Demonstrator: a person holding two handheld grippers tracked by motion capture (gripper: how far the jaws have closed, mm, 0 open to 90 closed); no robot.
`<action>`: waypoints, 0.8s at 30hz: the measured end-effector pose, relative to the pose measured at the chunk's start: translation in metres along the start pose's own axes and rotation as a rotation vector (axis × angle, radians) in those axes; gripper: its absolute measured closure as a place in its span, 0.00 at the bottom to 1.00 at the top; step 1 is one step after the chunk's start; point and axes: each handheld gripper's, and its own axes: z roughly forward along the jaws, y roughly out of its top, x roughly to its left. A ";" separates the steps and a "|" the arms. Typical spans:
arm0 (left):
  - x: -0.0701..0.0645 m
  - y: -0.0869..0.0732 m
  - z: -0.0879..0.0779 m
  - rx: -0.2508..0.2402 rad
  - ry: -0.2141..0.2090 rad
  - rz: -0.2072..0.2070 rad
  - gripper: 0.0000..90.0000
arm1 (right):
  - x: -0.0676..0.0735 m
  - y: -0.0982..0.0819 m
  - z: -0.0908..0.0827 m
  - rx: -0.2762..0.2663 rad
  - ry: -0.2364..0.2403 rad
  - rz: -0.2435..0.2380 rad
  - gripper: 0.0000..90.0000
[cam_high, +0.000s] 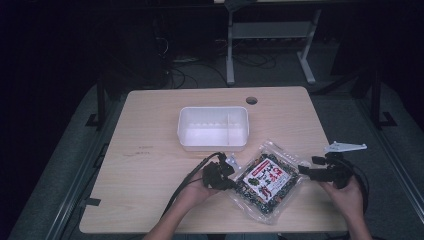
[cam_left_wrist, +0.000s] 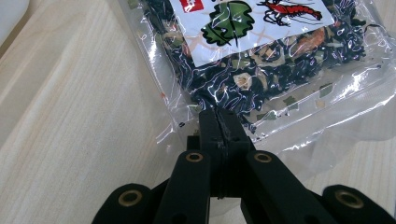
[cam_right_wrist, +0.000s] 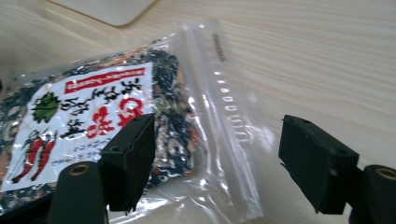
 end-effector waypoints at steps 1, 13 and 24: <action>0.000 0.000 0.000 0.000 0.000 0.000 1.00 | -0.003 -0.001 0.000 0.003 -0.005 0.015 0.29; -0.001 -0.001 0.000 0.011 0.007 0.003 1.00 | -0.019 -0.011 0.004 0.044 -0.018 0.099 0.33; 0.000 -0.001 0.000 0.012 0.007 -0.001 1.00 | -0.021 -0.013 0.009 0.079 0.039 0.167 0.47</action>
